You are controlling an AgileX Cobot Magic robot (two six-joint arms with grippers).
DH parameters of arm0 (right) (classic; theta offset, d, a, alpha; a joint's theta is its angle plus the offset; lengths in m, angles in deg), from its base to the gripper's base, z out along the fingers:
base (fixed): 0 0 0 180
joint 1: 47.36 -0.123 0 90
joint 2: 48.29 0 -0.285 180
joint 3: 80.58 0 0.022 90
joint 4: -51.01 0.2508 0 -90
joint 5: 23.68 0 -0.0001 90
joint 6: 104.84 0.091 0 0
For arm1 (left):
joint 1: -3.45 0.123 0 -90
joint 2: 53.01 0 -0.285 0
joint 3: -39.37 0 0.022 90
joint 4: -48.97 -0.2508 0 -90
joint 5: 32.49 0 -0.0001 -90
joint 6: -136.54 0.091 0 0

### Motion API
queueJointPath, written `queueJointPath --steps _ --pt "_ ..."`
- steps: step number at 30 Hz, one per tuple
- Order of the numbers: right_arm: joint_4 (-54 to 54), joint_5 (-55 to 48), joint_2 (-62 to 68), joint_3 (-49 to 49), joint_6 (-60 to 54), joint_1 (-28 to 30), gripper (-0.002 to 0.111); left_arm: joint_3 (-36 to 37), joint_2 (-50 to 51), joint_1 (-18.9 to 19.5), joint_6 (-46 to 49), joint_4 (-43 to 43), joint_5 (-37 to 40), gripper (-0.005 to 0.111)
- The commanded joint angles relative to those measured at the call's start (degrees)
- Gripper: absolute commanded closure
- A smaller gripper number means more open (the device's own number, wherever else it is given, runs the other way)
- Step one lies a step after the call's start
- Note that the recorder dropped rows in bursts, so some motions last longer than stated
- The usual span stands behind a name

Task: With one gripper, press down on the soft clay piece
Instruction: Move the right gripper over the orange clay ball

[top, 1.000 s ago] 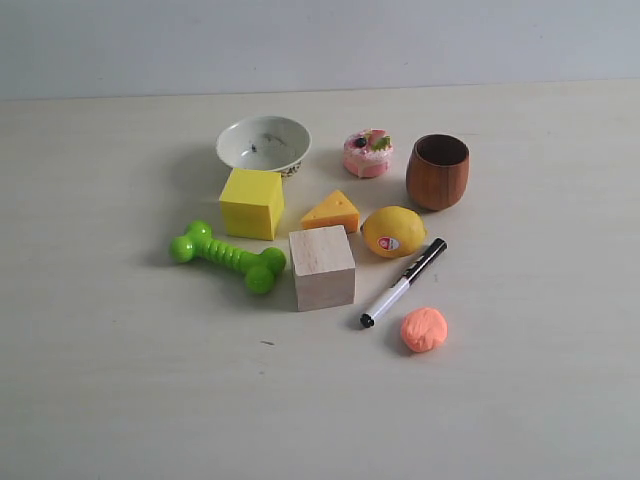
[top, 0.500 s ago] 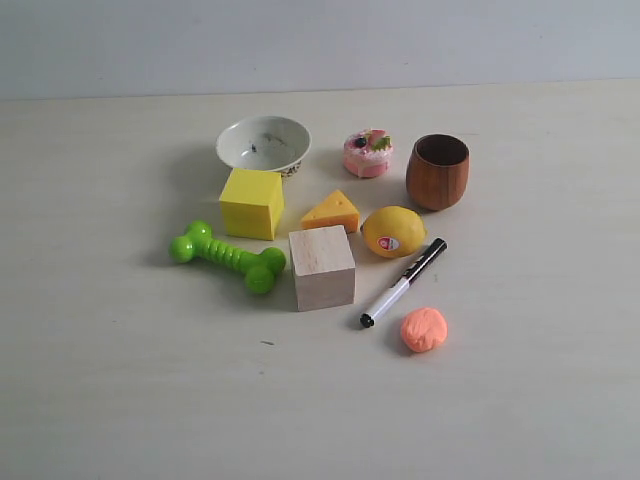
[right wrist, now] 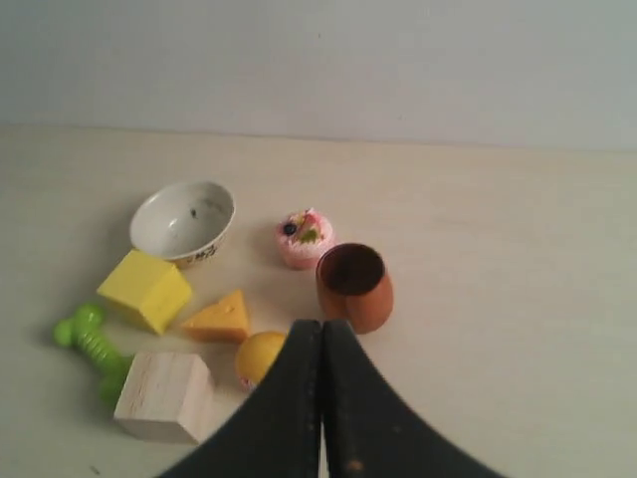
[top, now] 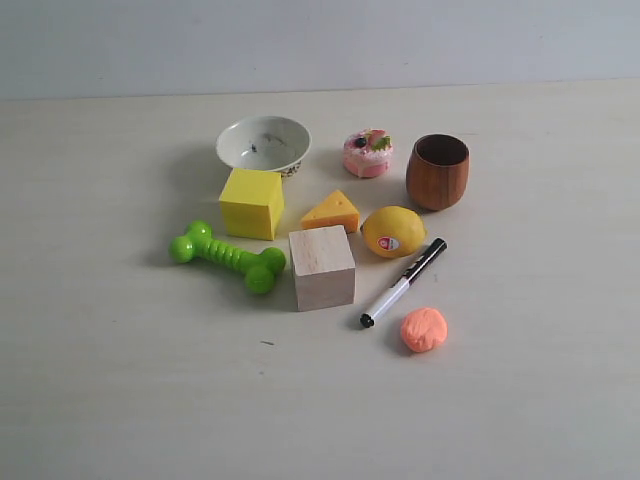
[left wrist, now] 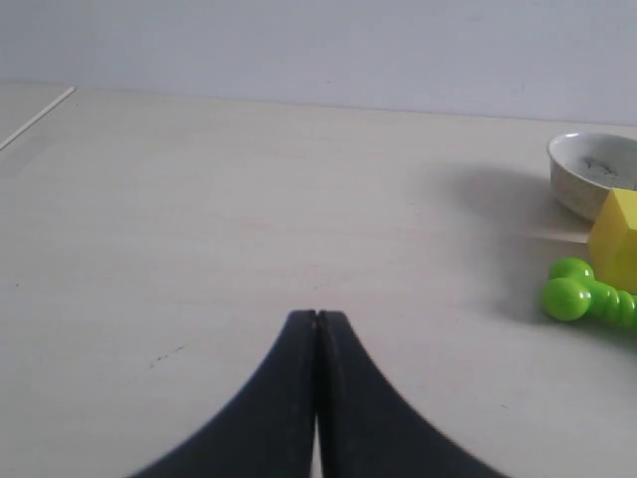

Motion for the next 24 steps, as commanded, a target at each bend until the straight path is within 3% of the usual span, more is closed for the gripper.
queueJointPath --steps 1,17,24 --pt "0.3 -1.1 4.9 0.7 -0.8 -3.4 0.108 0.1 -0.3 -0.2 0.2 0.3 -0.5 0.107" --pt "-17.2 -3.1 22.2 0.7 16.5 -22.5 0.108 0.1 -0.3 -0.2 0.2 0.3 -0.5 0.107" --pt "-20.5 -6.6 31.5 0.7 22.5 -25.5 0.108 0.1 -0.3 -0.2 0.2 0.3 -0.5 0.107"
